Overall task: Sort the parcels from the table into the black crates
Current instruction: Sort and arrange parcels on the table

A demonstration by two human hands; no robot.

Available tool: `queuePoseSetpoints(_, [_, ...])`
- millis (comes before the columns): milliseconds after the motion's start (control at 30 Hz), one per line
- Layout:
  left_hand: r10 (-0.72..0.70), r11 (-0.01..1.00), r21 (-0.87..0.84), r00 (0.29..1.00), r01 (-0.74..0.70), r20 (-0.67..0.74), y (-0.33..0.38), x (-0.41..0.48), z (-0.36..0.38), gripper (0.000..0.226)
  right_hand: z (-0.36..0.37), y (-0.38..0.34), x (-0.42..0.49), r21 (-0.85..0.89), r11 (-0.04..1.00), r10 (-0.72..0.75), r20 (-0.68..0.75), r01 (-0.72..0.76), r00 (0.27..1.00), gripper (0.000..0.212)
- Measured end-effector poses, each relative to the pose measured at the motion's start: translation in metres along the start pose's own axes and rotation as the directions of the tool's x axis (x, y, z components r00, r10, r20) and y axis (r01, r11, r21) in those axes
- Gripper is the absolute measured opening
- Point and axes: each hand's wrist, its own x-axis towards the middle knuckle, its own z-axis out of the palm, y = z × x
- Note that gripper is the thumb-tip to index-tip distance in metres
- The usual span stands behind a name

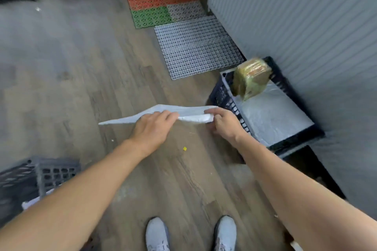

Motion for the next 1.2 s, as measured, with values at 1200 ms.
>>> queuePoseSetpoints(1200, [0.422, 0.683, -0.277, 0.675, -0.676, -0.606, 0.702, -0.037, -0.544, 0.025, -0.547, 0.060, -0.704, -0.053, 0.969, -0.141, -0.921, 0.241, 0.364, 0.031])
